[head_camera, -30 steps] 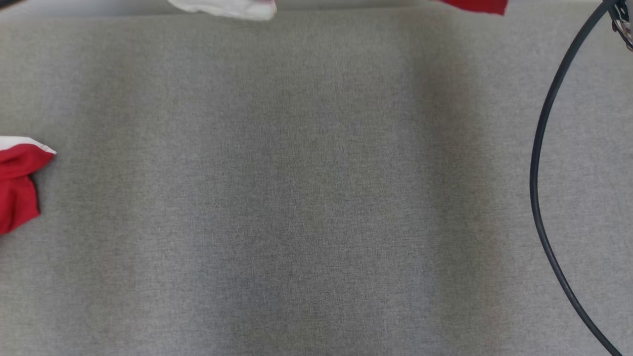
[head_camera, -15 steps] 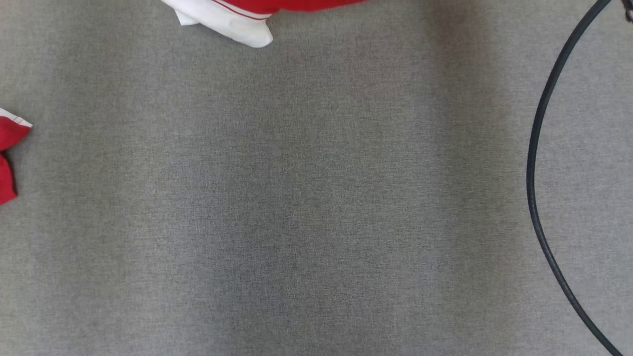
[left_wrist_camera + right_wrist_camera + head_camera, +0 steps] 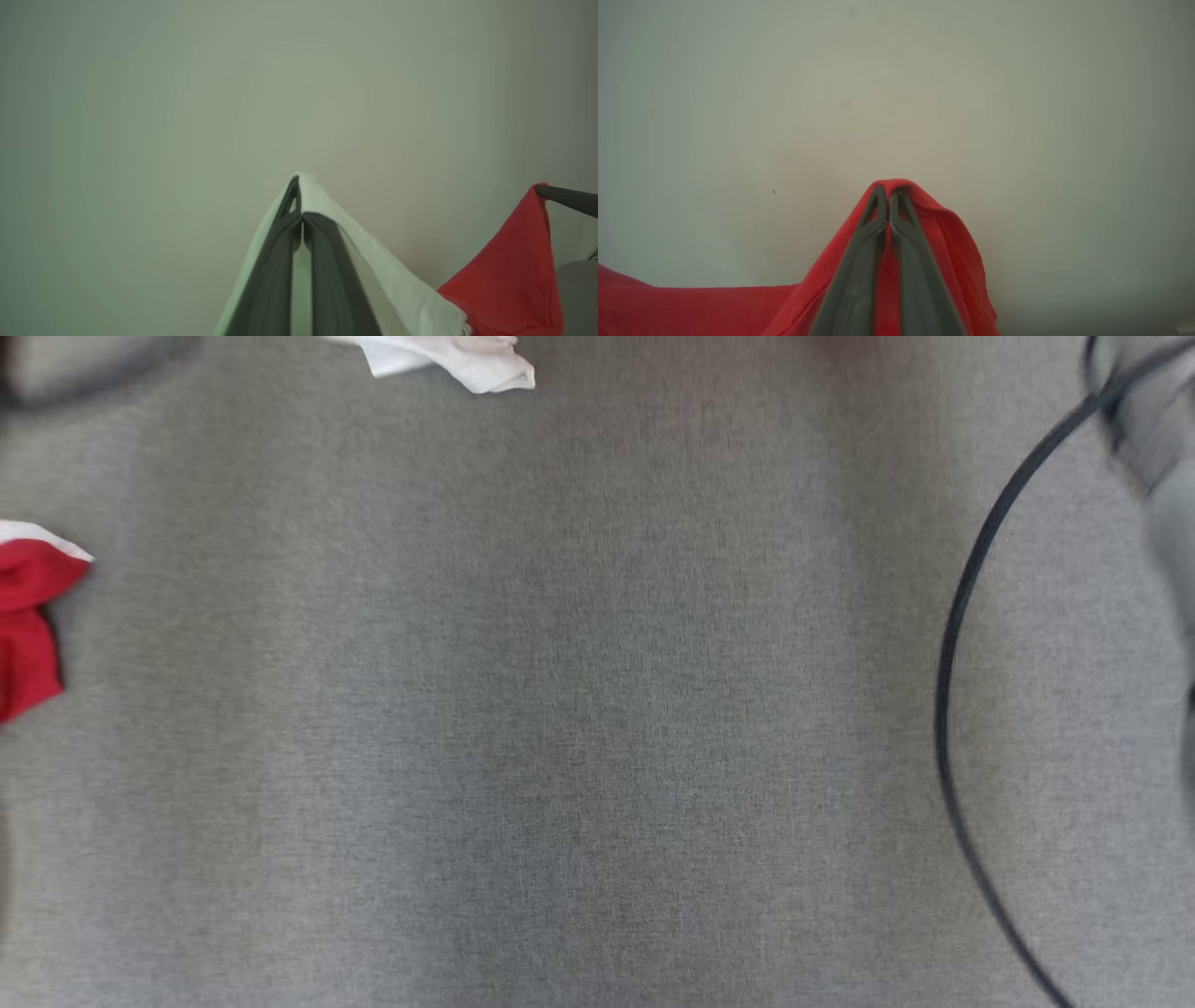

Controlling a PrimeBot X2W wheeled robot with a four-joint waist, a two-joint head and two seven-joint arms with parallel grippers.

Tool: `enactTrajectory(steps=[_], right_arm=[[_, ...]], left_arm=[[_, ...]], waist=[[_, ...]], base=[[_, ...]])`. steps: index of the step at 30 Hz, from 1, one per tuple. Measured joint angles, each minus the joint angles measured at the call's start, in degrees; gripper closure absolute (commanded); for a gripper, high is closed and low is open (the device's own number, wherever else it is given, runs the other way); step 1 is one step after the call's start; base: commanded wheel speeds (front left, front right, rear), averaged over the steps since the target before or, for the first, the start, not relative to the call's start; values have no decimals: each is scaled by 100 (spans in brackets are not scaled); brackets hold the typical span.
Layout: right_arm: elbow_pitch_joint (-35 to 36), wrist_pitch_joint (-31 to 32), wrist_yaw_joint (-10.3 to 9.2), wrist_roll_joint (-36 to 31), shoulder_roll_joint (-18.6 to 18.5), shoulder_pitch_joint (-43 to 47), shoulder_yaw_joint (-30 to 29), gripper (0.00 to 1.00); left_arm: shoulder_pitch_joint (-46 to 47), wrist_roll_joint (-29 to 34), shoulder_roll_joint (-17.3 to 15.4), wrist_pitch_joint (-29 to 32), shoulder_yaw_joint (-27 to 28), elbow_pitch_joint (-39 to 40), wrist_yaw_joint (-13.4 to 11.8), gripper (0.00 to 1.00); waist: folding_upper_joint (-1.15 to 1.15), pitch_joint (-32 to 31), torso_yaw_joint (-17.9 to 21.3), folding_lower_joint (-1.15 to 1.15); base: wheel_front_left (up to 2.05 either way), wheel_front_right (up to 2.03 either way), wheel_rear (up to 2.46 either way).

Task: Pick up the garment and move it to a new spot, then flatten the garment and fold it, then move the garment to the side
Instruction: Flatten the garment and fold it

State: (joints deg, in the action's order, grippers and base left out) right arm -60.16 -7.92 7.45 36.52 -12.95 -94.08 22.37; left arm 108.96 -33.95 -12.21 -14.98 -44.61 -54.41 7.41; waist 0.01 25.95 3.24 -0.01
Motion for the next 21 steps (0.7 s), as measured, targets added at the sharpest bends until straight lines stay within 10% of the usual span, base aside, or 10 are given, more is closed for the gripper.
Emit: enactTrajectory(steps=[10,21], right_arm=[[1640,227,0,1236,-336,2030,905,100],[3004,179,0,1846,-748,4439,1357,100]], left_arm=[[-2081,-336,-353,-3,348,1827,-221,100],[-5286,-869,-1244,24,653,4374,-1360,100]], waist=[[-1,-661,-7,1],[-2,-1340,146,2]], base=[[0,0,0],[0,0,0]])
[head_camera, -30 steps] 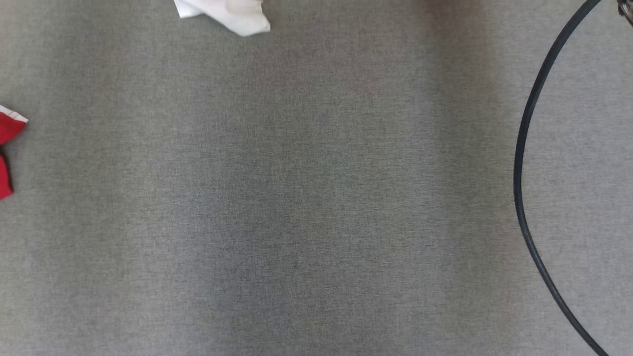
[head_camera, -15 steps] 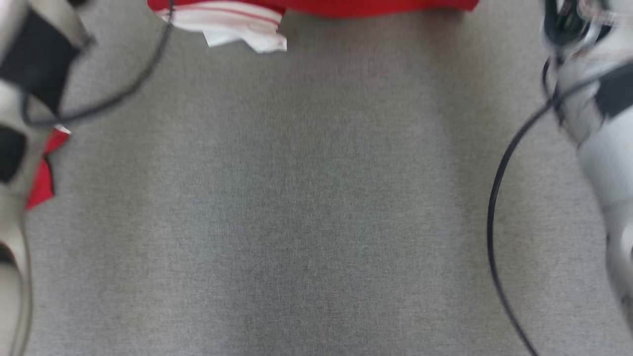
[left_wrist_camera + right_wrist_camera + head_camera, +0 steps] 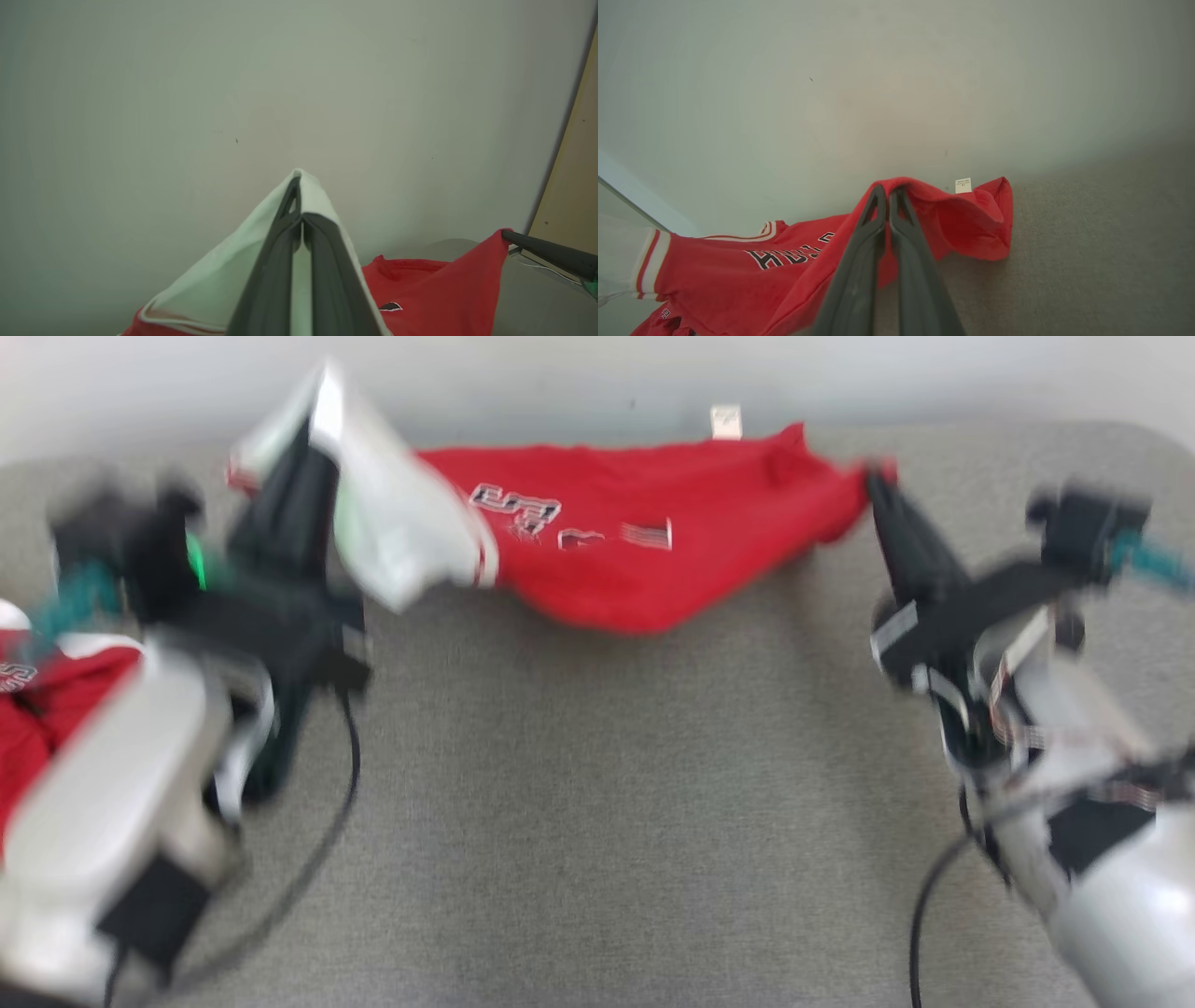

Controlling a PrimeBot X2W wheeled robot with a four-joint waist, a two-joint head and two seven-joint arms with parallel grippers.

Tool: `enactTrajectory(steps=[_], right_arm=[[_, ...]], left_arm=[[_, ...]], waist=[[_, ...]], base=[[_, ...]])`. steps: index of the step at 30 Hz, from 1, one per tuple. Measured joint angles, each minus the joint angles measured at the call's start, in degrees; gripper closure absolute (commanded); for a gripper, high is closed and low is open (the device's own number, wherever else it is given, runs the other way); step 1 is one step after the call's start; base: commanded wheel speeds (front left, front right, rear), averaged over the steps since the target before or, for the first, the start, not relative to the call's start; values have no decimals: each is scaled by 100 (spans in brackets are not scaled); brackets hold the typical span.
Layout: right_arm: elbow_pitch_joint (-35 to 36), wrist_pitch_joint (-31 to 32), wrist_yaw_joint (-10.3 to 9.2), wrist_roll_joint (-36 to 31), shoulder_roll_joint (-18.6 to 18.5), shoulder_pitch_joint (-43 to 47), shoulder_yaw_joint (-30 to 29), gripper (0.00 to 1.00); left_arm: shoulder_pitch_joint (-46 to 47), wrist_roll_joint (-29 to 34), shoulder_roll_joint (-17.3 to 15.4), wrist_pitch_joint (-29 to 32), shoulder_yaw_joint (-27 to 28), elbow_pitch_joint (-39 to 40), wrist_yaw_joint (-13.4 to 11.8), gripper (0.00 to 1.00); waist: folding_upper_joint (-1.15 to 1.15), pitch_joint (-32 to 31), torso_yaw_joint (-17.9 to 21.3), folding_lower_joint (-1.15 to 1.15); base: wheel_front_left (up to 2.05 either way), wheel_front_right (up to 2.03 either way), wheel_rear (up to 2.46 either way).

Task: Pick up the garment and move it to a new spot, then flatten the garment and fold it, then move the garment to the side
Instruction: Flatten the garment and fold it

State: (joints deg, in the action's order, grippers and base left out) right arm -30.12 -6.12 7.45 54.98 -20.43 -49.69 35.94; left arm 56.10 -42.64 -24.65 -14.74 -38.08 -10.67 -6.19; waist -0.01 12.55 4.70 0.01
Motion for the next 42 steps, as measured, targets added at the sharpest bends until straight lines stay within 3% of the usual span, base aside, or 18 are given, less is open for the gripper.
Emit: enactTrajectory(steps=[7,13,20,32,37,42], right_arm=[[684,-43,1,-7,-342,1616,-20,100],[1029,5,1,-261,-486,2500,-224,100],[1271,120,1,-552,-532,3482,-673,100],[1683,735,1,-1094,-338,4838,-1477,100],[1848,1204,1,-1514,-338,5415,-1691,100],[2060,1437,1,-1668,-113,5662,-2022,100]], left_arm=[[-2262,-231,-361,-20,235,1547,-958,100],[-3652,-281,-301,-22,547,1989,-1244,100],[-5020,-93,86,-27,770,1989,-1196,100],[-6160,144,732,-27,804,1429,-727,100],[-6441,182,790,-27,770,1145,-548,100],[-6549,165,824,-27,803,942,-436,100]], waist=[[0,-367,53,0],[0,-562,-16,0],[0,-830,-99,0],[1,-1139,-261,0],[1,-1225,-342,-1],[1,-1261,-381,-1]], base=[[0,0,0],[0,0,0],[0,0,0],[0,0,0],[0,0,0],[0,0,0]])
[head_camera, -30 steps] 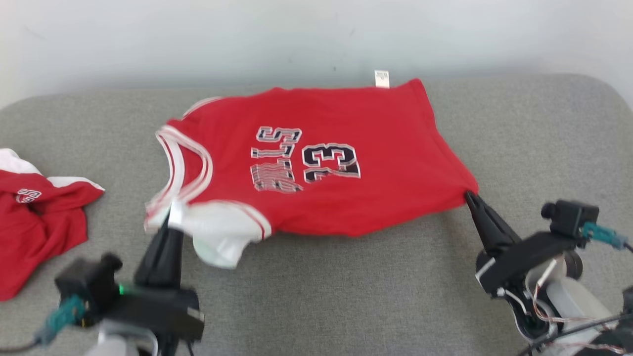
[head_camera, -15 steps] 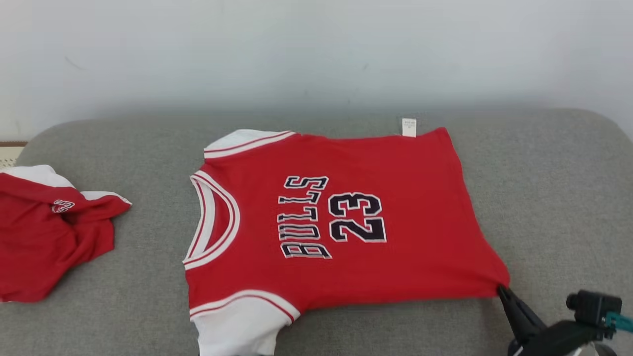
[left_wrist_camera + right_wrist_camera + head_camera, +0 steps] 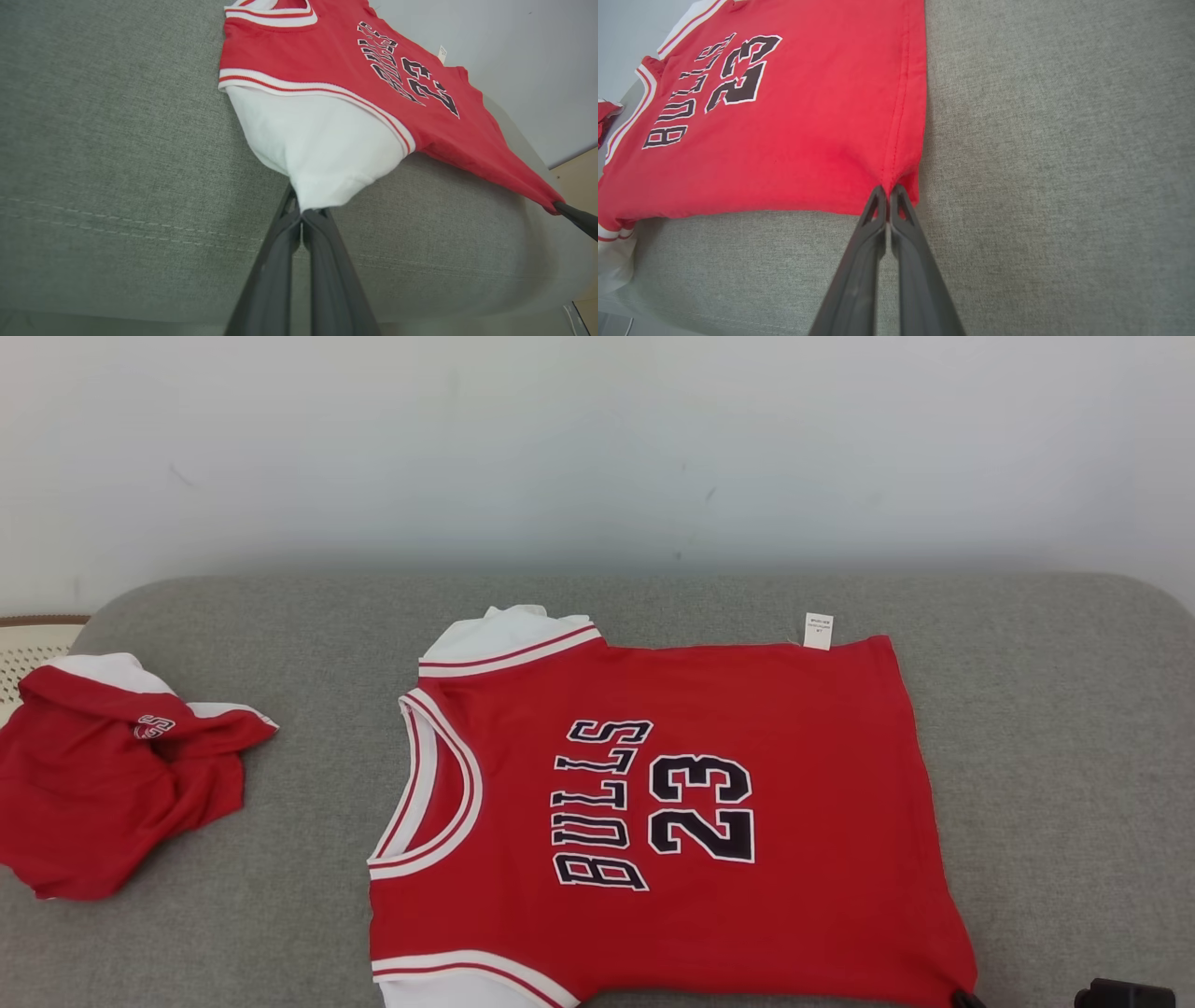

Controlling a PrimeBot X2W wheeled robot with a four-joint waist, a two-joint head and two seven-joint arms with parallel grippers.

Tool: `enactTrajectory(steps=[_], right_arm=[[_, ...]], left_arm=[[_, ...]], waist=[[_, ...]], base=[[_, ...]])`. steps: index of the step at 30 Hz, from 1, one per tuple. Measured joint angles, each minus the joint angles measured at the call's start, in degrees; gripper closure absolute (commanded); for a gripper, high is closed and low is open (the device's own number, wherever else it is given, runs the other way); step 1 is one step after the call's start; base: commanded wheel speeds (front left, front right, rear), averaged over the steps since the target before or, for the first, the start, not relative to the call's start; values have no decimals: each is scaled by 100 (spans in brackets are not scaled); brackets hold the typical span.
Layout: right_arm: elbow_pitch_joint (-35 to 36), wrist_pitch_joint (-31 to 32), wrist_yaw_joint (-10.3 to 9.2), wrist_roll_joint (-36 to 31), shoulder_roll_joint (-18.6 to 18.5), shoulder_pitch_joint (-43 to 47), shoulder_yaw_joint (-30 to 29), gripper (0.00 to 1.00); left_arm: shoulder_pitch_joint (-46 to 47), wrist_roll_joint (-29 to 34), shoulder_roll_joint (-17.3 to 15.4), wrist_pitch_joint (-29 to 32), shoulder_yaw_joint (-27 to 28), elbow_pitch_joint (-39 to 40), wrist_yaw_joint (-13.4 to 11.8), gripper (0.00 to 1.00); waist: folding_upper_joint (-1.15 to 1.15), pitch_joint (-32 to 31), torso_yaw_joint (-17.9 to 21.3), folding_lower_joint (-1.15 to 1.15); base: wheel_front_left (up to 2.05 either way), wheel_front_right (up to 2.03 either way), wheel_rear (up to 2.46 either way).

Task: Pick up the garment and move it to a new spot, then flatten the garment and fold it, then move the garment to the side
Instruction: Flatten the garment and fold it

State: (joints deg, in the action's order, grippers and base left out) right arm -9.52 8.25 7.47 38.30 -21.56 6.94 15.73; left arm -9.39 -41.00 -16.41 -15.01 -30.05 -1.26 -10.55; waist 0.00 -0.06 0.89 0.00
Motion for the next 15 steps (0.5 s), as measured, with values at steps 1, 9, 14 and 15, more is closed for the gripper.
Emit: enactTrajectory(steps=[1,9,14,15], right_arm=[[67,35,0,-31,32,29,-44,100],[381,60,0,-38,365,-31,-412,100],[381,172,0,1,428,-343,-542,100],[381,193,0,7,463,-422,-563,100]], left_arm=[[3,4,2,0,18,2,42,100],[485,292,-68,0,190,253,216,100],[1174,456,-244,271,181,319,376,100],[1351,465,-260,326,187,319,410,100]], waist=[[0,0,1,0],[0,19,78,0],[0,89,144,-1],[0,111,155,-1]], base=[[0,0,0],[0,0,0],[0,0,0],[0,0,0]])
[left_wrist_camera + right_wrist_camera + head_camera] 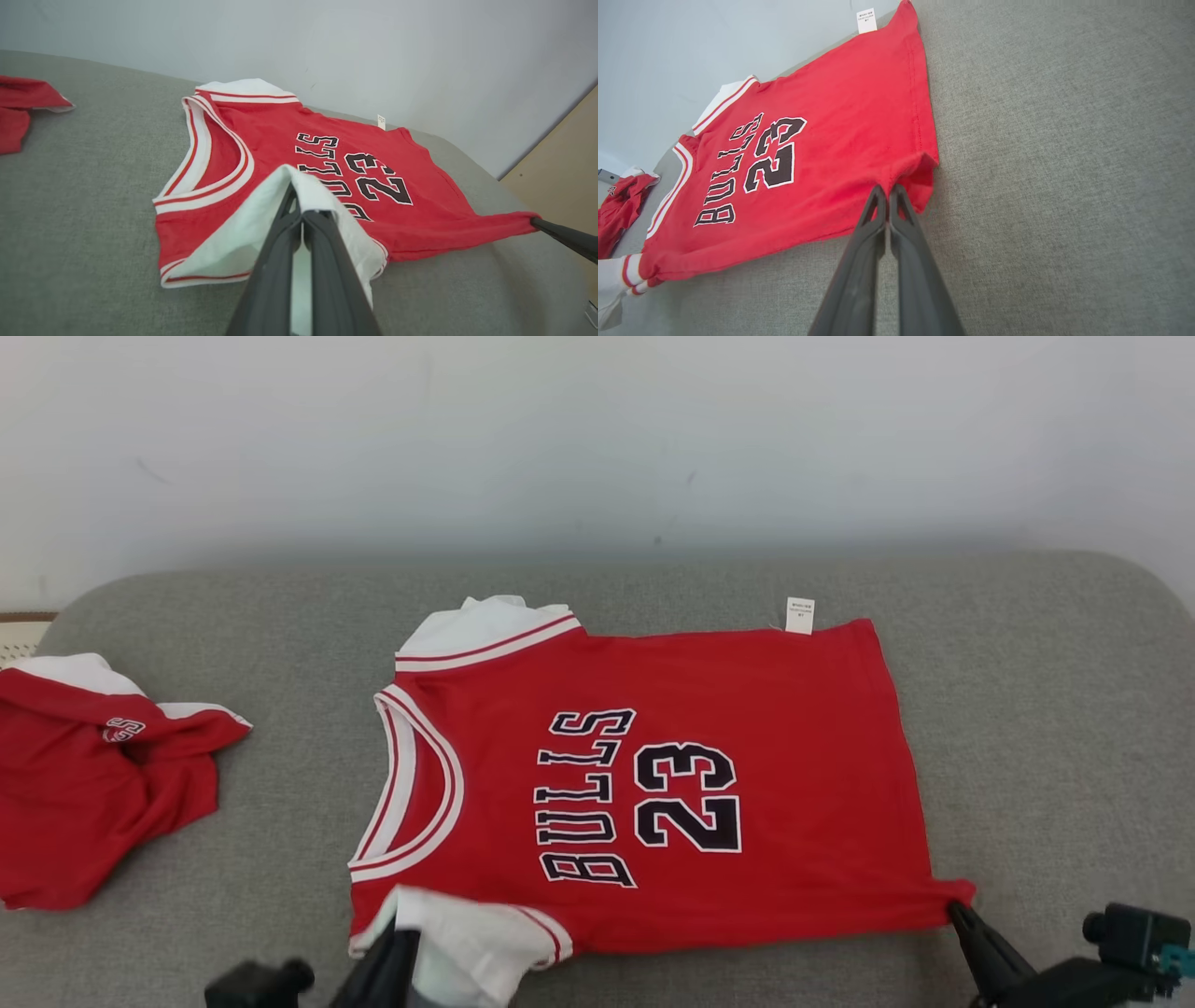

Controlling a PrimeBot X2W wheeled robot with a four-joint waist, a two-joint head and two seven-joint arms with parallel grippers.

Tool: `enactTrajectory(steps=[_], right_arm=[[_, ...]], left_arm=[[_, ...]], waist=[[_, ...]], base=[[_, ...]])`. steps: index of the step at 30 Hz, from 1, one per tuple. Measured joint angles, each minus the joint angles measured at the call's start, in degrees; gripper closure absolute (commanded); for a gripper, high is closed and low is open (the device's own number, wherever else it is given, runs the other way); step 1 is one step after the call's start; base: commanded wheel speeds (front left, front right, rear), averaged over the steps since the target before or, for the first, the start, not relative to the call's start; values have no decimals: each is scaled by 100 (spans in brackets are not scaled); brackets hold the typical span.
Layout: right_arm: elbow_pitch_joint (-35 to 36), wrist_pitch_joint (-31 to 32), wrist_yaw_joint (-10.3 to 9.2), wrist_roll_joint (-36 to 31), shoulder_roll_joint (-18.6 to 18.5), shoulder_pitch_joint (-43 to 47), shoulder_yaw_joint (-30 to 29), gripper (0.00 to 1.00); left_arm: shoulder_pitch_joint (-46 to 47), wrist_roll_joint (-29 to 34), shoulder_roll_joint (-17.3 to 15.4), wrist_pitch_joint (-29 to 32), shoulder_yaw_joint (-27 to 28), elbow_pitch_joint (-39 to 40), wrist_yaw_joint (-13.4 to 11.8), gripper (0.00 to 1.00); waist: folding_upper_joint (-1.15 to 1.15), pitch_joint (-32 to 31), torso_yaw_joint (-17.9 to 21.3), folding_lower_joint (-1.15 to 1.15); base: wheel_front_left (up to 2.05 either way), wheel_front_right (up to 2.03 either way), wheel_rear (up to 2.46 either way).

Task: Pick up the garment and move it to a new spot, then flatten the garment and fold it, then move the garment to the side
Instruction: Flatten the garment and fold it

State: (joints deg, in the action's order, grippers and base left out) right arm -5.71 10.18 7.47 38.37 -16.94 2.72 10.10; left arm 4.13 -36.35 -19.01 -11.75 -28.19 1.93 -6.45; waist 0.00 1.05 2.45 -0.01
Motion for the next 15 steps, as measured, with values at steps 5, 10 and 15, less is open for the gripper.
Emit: enactTrajectory(steps=[5,10,15], right_arm=[[24,181,0,-58,83,-488,31,100],[-188,296,0,-216,116,-1232,182,100],[-710,242,-1,-319,169,-1905,326,100]], left_arm=[[874,-40,-92,298,82,-257,279,100],[1785,-141,-141,575,136,-893,648,100],[2621,-180,-146,706,157,-1664,959,100]], waist=[[0,168,76,0],[0,441,174,-1],[0,745,279,-1]], base=[[0,0,0],[0,0,0],[0,0,0]])
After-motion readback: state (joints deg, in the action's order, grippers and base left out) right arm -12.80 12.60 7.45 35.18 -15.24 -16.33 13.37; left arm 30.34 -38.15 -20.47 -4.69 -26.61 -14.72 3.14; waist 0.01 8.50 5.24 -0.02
